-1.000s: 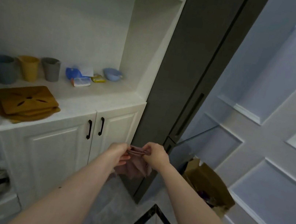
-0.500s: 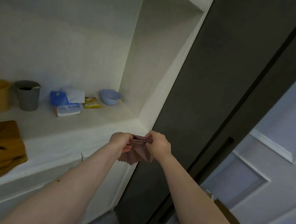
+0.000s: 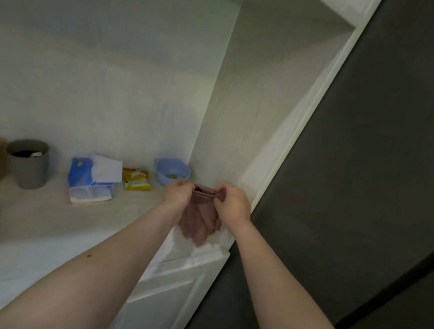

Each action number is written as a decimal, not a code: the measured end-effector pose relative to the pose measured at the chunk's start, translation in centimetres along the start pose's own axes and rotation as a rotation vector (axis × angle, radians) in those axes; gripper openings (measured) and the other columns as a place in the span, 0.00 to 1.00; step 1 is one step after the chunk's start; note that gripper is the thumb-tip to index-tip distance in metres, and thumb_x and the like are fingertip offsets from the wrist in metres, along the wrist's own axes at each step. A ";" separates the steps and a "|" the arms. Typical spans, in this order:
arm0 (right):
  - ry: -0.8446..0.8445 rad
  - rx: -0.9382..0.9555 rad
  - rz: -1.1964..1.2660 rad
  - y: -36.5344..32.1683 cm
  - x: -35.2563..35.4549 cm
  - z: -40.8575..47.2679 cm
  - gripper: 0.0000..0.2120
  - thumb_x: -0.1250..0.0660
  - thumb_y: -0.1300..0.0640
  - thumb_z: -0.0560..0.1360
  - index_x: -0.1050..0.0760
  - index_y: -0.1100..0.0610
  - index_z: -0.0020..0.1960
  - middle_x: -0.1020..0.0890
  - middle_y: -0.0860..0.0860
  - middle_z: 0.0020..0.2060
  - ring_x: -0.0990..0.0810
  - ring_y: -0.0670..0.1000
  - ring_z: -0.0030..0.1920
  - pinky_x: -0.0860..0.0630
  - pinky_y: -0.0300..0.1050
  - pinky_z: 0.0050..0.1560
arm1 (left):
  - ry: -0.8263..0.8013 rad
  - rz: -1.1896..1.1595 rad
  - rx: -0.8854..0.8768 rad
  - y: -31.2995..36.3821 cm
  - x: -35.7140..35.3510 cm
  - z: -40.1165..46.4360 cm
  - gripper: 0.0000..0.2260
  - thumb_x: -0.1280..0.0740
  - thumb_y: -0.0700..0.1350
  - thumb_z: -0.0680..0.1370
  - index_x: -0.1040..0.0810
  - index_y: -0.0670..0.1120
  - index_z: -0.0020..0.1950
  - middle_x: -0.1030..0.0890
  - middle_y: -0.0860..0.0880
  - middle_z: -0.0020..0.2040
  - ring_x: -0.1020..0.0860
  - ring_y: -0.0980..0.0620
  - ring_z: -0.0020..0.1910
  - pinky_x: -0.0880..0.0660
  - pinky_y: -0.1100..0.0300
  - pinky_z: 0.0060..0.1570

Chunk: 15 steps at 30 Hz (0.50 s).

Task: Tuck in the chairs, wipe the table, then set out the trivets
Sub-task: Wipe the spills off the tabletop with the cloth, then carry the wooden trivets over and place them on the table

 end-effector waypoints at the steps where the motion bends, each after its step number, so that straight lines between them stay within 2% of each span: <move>1: 0.028 0.037 0.003 -0.1 0.0 0.8 0.09 0.36 0.60 0.71 0.22 0.51 0.47 0.18 0.51 0.45 0.20 0.55 0.48 0.25 0.46 0.45 | 0.040 -0.012 -0.045 0.5 -0.2 0.6 0.09 0.39 0.38 0.77 0.21 0.37 0.50 0.22 0.39 0.46 0.24 0.44 0.46 0.29 0.56 0.45; 3: 0.066 0.127 -0.033 0.1 -0.1 1.9 0.09 0.36 0.61 0.69 0.21 0.51 0.46 0.19 0.52 0.44 0.22 0.54 0.47 0.27 0.45 0.43 | 0.077 -0.055 -0.089 0.7 -0.5 1.3 0.11 0.39 0.36 0.76 0.21 0.36 0.55 0.20 0.37 0.51 0.22 0.42 0.47 0.27 0.55 0.45; 6: 0.024 0.213 -0.176 1.4 -1.2 2.5 0.07 0.35 0.60 0.70 0.21 0.54 0.46 0.20 0.54 0.46 0.22 0.56 0.49 0.29 0.46 0.42 | 0.060 -0.038 -0.040 -1.3 -1.1 1.3 0.08 0.40 0.35 0.75 0.22 0.40 0.49 0.21 0.39 0.45 0.25 0.46 0.42 0.30 0.58 0.37; 8: -0.140 0.153 -0.319 2.6 -2.4 2.3 0.09 0.35 0.59 0.72 0.20 0.55 0.51 0.20 0.55 0.52 0.22 0.57 0.54 0.27 0.45 0.49 | -0.010 0.086 0.116 -4.0 -0.9 0.8 0.03 0.37 0.39 0.76 0.24 0.43 0.44 0.24 0.44 0.39 0.27 0.49 0.37 0.33 0.59 0.34; 11: -0.493 0.062 -0.448 4.6 -4.4 1.6 0.13 0.35 0.61 0.74 0.21 0.55 0.57 0.21 0.54 0.58 0.23 0.56 0.59 0.28 0.43 0.58 | -0.084 0.303 0.364 -7.6 -0.5 0.5 0.03 0.36 0.40 0.75 0.27 0.41 0.46 0.25 0.42 0.41 0.29 0.48 0.34 0.31 0.59 0.36; 13: -0.575 0.077 -0.434 5.0 -5.3 0.9 0.12 0.35 0.61 0.74 0.22 0.54 0.57 0.22 0.52 0.59 0.23 0.55 0.59 0.27 0.43 0.60 | -0.043 0.278 0.399 -8.4 -0.1 0.8 0.04 0.35 0.39 0.74 0.26 0.39 0.45 0.24 0.40 0.41 0.29 0.48 0.33 0.30 0.58 0.36; 15: -0.592 0.082 -0.358 4.6 -6.0 0.6 0.11 0.34 0.61 0.74 0.21 0.54 0.54 0.21 0.52 0.57 0.22 0.55 0.58 0.25 0.46 0.59 | -0.014 0.231 0.389 -8.2 0.5 1.0 0.05 0.34 0.39 0.74 0.26 0.39 0.40 0.25 0.41 0.37 0.29 0.47 0.31 0.31 0.59 0.33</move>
Point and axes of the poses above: each hand's wrist, its own z-axis towards the middle knuckle, its own x-axis out of the back of the hand, y = z × x, the point moved 1 cm from there along z, towards the middle knuckle
